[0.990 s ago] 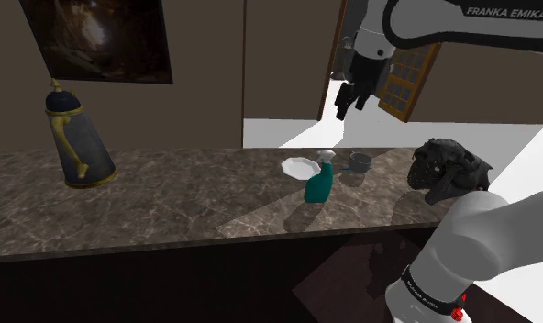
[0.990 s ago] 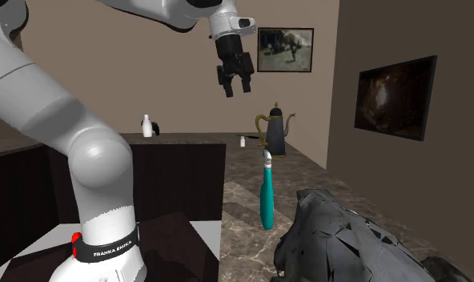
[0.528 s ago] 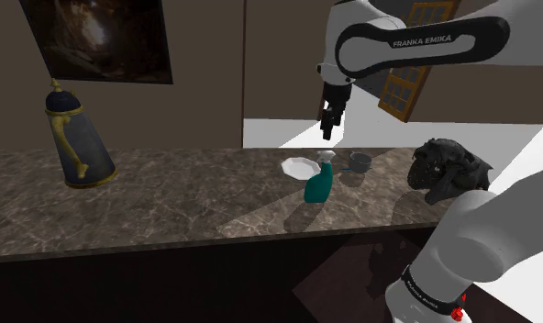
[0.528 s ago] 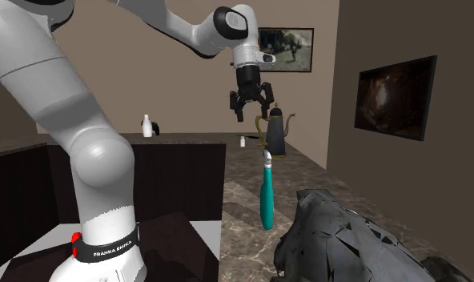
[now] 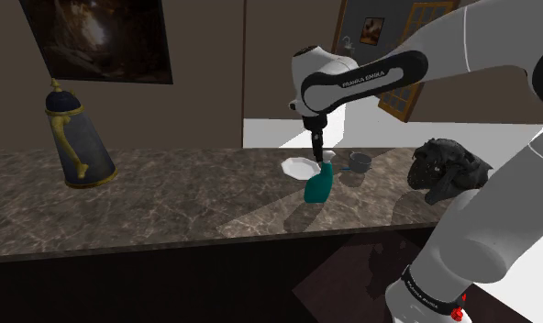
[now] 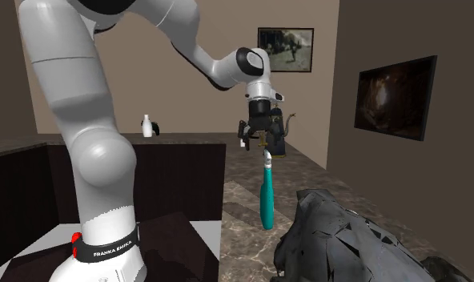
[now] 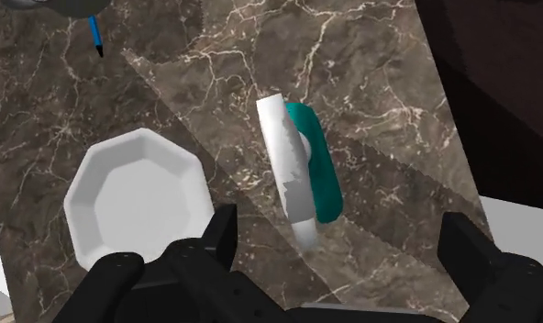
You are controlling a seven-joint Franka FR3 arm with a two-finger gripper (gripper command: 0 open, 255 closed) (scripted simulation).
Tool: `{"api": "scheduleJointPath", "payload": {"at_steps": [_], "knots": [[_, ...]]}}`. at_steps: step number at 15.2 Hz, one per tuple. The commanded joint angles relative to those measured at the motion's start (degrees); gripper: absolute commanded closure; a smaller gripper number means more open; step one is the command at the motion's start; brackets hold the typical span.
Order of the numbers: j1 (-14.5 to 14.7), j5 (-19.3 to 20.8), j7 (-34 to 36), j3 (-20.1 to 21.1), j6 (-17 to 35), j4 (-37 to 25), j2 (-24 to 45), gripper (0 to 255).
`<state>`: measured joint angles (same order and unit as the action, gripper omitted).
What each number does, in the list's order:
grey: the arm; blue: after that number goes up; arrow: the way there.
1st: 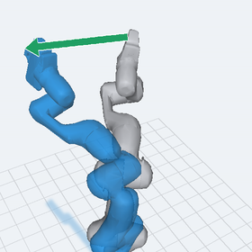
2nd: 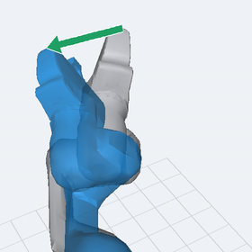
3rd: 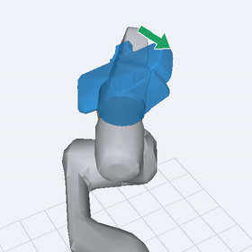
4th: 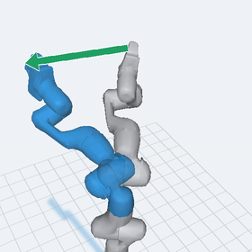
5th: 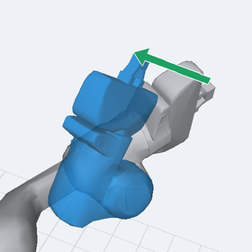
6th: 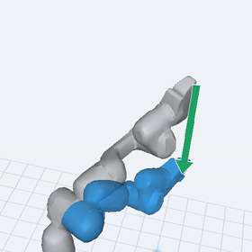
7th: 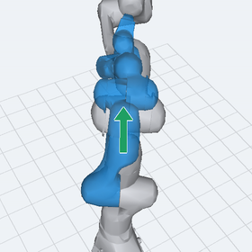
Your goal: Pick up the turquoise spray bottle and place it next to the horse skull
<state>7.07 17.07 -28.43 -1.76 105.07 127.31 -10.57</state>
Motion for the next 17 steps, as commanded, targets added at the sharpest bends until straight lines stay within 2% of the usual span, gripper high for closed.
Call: {"api": "scheduleJointPath", "payload": {"at_steps": [1, 6, 14, 17], "knots": [[0.4, 1.9, -3.5, 0.2, 1.2, 0.0, 3.7, 0], [1.1, 7.4, -10.9, 0.8, 4.4, -0.1, 13.0, 0], [0.0, 9.5, -10.4, -0.3, 10.2, 3.8, 15.0, 0], [0.0, 9.5, -10.4, -0.3, 10.2, 3.8, 15.0, 0]]}}
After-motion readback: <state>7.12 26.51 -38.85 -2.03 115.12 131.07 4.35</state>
